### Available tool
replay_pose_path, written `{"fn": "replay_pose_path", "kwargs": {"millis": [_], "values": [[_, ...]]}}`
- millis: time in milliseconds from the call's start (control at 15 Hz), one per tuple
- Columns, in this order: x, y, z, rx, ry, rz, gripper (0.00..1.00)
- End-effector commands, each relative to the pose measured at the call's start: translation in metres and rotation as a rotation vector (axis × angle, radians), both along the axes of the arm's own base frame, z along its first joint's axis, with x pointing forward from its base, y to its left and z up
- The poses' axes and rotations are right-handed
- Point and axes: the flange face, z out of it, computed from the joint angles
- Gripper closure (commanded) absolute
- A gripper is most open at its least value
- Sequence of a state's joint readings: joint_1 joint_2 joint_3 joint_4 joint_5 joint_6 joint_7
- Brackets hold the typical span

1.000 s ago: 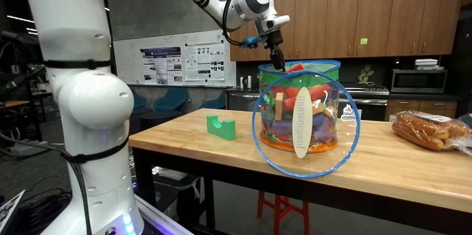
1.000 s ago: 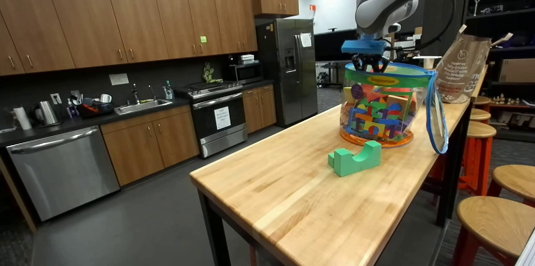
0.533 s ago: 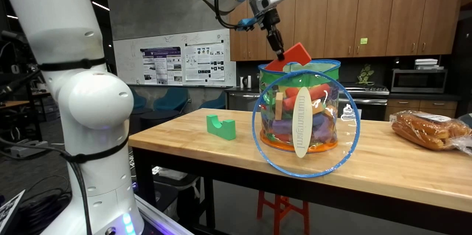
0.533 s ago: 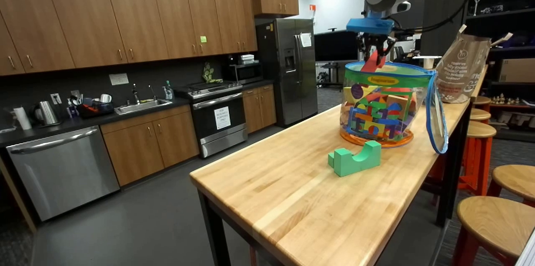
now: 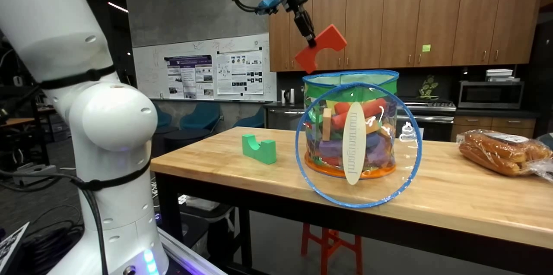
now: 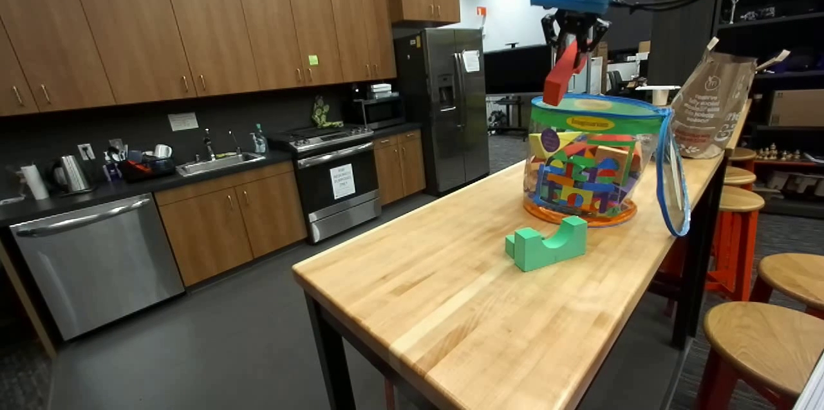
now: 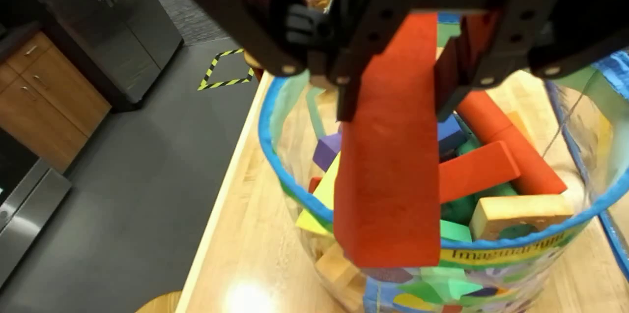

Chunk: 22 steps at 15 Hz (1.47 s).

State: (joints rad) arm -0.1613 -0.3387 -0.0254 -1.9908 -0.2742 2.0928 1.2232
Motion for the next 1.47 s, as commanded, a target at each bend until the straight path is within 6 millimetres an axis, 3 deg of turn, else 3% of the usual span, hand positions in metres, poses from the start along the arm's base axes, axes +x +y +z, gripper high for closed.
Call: {"fn": "replay_pose_path", "kwargs": {"millis": [0,333,667,1400], "values": [[-0.017,0.045,0.017,0.018,-0.01,0.078,0.86],[-0.022,0.119,0.012,0.094,0.01,0.216,0.86],[-0.022,0.178,-0.022,0.214,0.075,0.329,0.86],[-0.021,0.255,-0.116,0.409,0.255,0.366,0.86]]}}
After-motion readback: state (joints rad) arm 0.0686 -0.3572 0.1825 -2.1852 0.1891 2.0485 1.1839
